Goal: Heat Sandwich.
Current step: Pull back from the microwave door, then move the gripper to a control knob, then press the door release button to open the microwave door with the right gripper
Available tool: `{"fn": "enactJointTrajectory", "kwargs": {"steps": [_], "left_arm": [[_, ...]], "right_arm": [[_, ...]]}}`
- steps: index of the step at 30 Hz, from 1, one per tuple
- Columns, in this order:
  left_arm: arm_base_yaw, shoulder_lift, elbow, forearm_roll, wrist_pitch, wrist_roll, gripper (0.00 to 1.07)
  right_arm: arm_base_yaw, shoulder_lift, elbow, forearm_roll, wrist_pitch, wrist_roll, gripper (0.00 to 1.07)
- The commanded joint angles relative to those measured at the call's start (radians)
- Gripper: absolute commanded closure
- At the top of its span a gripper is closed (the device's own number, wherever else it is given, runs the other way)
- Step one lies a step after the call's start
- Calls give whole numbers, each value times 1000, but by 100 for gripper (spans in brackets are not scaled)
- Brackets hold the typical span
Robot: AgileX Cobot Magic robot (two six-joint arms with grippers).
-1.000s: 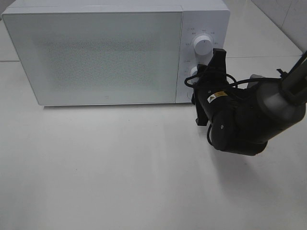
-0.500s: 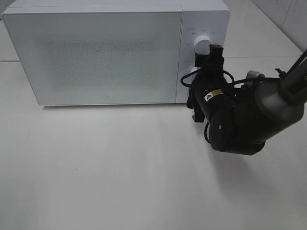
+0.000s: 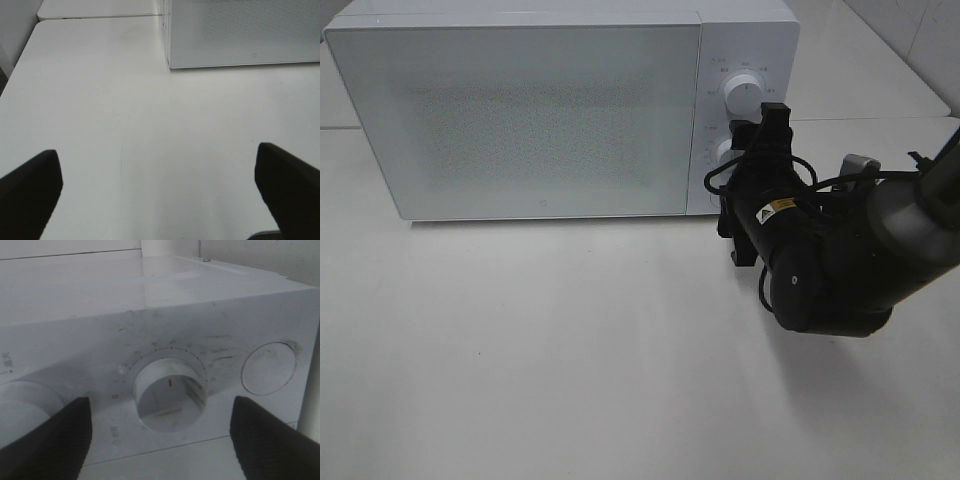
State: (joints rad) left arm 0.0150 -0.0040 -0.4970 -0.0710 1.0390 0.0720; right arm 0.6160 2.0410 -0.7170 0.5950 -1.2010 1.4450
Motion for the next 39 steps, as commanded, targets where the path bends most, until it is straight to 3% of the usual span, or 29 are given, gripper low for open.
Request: {"fn": "enactJointTrajectory", "kwargs": {"steps": [1, 10, 14, 17, 19, 23, 29, 32, 39], "left_arm": [[-5, -27, 2, -4, -10, -5, 6], [-5, -27, 2, -4, -10, -5, 6], [-5, -27, 2, -4, -10, -5, 6], [-5, -27, 2, -4, -10, -5, 6], [-5, -27, 2, -4, -10, -5, 6], [-5, -27, 2, -4, -10, -5, 6], [-5, -27, 2, -4, -10, -5, 6], [-5, -27, 2, -4, -10, -5, 6], [-5, -27, 2, -4, -10, -5, 6]], "right_arm": [[2, -28, 22, -36, -68, -10, 32], [2, -131, 102, -144, 55, -106, 32], [1, -201, 126, -179, 222, -228, 32], [-1, -296, 130, -183, 492, -413, 32], [-1, -315, 130, -182, 546, -469, 32], [-1, -435, 130, -184, 805, -821, 32], [-2, -518, 122, -193, 951, -1124, 32], [-53, -579, 81, -201, 1159, -1329, 32], [-138, -660, 13, -206, 1452, -1541, 32]]}}
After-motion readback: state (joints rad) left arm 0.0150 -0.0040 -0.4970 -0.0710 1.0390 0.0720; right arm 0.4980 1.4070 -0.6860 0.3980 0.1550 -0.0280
